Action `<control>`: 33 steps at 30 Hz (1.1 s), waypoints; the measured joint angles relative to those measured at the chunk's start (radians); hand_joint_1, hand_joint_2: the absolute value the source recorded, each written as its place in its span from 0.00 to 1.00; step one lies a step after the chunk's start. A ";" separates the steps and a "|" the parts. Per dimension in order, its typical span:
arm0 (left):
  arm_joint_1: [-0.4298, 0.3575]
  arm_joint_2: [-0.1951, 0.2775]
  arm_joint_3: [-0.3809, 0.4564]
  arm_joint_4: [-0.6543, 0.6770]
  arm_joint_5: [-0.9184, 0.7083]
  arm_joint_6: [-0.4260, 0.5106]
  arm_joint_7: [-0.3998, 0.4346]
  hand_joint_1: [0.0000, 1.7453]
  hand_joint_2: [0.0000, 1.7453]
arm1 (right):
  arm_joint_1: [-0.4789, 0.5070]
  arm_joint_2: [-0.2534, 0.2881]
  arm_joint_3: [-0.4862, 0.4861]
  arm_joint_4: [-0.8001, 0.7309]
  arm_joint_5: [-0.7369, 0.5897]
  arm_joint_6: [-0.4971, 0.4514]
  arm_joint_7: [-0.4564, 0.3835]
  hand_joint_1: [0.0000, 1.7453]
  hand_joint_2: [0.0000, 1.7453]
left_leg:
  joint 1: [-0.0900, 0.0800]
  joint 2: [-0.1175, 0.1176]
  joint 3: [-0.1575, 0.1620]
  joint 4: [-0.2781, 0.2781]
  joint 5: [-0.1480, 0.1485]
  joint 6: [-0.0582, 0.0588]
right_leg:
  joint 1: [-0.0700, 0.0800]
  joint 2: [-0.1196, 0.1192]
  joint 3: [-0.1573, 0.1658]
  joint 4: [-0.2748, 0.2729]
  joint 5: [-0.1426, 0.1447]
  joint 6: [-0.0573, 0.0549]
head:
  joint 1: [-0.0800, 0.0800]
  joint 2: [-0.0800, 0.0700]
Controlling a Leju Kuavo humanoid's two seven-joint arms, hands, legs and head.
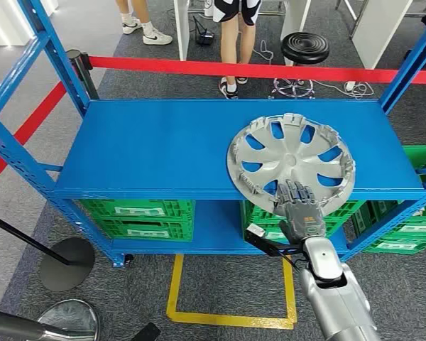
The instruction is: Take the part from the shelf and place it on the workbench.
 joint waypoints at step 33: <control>0.000 0.002 -0.027 0.000 0.000 0.069 -0.030 0.00 0.00 | -0.006 -0.010 0.077 -0.078 0.000 0.000 0.072 1.00 1.00 | 0.000 0.000 0.000 0.000 0.000 0.000 | 0.000 0.000 0.000 0.000 0.000 0.000 | 0.000 0.000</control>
